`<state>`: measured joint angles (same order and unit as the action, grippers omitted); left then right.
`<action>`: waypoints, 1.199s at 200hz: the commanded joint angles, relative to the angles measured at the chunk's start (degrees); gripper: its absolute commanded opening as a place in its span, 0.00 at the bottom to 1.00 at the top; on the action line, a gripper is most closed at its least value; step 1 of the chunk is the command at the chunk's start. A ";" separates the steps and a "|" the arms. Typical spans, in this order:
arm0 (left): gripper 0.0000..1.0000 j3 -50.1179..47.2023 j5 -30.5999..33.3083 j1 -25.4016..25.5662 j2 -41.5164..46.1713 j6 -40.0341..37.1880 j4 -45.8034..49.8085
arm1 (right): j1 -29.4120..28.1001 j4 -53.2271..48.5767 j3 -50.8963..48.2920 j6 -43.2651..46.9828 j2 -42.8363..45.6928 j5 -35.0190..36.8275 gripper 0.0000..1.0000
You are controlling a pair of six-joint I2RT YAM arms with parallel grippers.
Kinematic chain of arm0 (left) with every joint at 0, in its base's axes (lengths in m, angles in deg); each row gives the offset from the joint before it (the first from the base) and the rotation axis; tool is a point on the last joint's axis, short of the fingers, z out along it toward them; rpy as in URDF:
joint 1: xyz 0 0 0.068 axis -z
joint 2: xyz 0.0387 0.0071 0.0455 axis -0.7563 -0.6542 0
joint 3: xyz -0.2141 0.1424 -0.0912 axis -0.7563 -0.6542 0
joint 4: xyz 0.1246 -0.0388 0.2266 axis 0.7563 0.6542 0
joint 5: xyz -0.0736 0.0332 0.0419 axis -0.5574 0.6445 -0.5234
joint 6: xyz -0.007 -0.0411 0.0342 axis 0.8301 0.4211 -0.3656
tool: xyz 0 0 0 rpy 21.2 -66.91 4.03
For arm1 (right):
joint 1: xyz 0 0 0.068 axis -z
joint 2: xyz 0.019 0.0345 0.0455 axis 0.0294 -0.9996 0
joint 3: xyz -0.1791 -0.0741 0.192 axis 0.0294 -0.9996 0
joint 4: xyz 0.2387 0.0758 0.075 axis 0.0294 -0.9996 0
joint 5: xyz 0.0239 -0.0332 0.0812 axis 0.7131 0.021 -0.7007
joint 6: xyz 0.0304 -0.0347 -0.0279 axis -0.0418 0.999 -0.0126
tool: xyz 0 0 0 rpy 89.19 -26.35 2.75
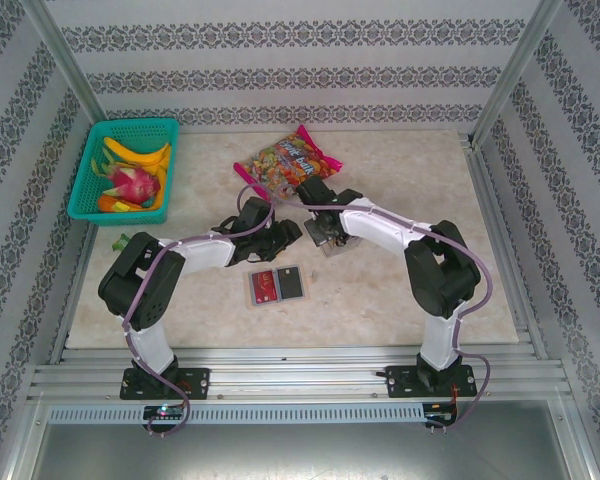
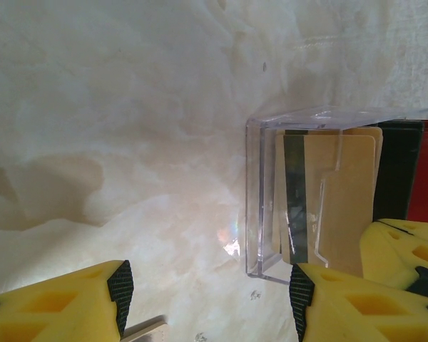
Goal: Put the credit cards into the card holder
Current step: Pick up the credit card from the storage box.
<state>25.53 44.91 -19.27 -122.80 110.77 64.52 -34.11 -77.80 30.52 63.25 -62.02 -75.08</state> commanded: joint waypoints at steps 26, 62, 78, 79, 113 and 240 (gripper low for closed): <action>0.62 1.20 -0.44 -0.86 -1.16 0.40 -0.33 | 2.03 -0.55 0.16 -3.35 -1.07 -7.43 0.04; 0.63 1.12 -0.24 -0.86 -1.13 0.56 -0.26 | 2.83 -0.20 0.28 -3.40 -1.42 -10.23 0.07; 0.62 1.27 -0.19 -0.86 -1.21 0.54 -0.25 | 3.00 -0.62 0.74 -3.37 -2.03 -10.73 0.09; 0.62 1.28 -0.23 -0.86 -1.21 0.57 -0.25 | 3.01 -0.63 0.79 -3.34 -2.04 -10.69 0.09; 0.62 1.64 -0.31 -0.86 -1.21 0.33 0.11 | 3.21 -0.60 0.92 -3.42 -2.84 -11.49 0.13; 0.62 1.98 1.67 -0.86 2.11 -3.50 5.34 | 3.53 -2.78 1.18 -4.66 3.95 -10.15 0.06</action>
<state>25.97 45.09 -19.27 -122.93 110.20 65.59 -30.70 -78.63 31.44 60.06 -64.03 -85.24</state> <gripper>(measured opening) 0.625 0.075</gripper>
